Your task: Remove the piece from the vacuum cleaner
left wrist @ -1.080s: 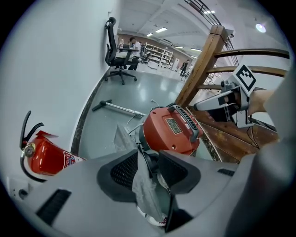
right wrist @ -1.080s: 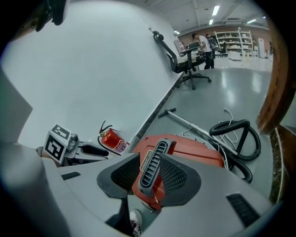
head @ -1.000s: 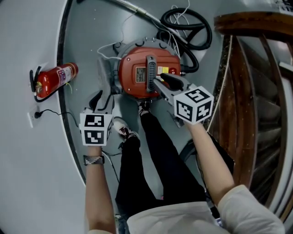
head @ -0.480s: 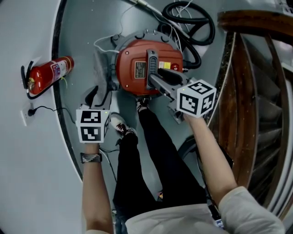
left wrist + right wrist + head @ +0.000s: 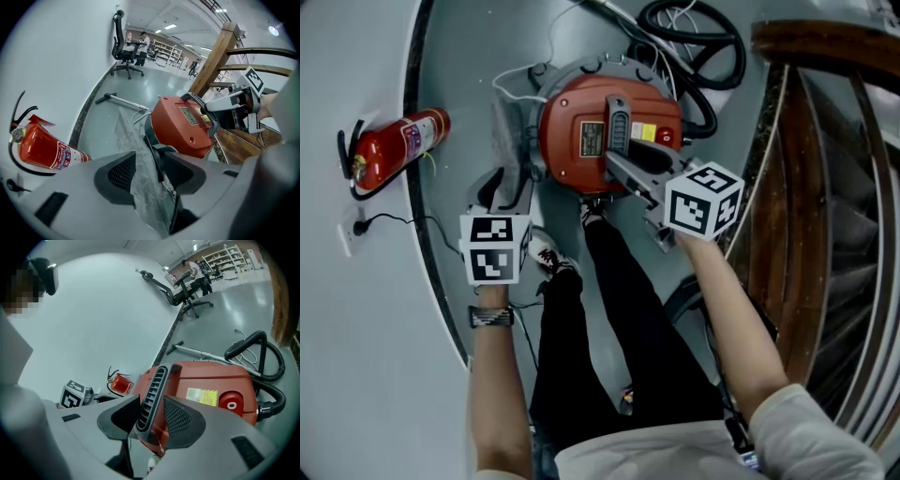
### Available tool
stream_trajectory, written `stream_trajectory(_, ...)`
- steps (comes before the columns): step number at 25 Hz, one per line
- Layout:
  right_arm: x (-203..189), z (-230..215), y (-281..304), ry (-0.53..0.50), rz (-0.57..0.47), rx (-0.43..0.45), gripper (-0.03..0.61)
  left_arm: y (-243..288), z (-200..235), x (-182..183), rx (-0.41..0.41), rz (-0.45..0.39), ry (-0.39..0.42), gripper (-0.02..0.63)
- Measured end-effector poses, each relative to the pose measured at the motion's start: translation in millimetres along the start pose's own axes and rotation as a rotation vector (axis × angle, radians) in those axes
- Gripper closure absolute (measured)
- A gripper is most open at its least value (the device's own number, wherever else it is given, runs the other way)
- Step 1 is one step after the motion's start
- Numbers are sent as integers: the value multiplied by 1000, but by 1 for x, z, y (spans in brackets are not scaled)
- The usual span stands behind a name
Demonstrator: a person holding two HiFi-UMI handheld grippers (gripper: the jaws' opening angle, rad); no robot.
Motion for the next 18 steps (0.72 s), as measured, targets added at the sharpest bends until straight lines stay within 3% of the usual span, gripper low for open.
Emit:
stream_trajectory(9,1,6,5,-37,4,-52,425,22,6,-1,3,-42,-16,425)
stream_trajectory(18,2,8,6,-31,11,-76,425,19,1,-1,29,-13,-42,457)
Point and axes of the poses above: the fingertips, and each gripper's own axes: y forward along the fingers, z to its left, x out of its top, the point moved 10 cm from there along -y, backward along the fingers, and after that the axes turned 15 degrees about z, right-handed, at the moved point
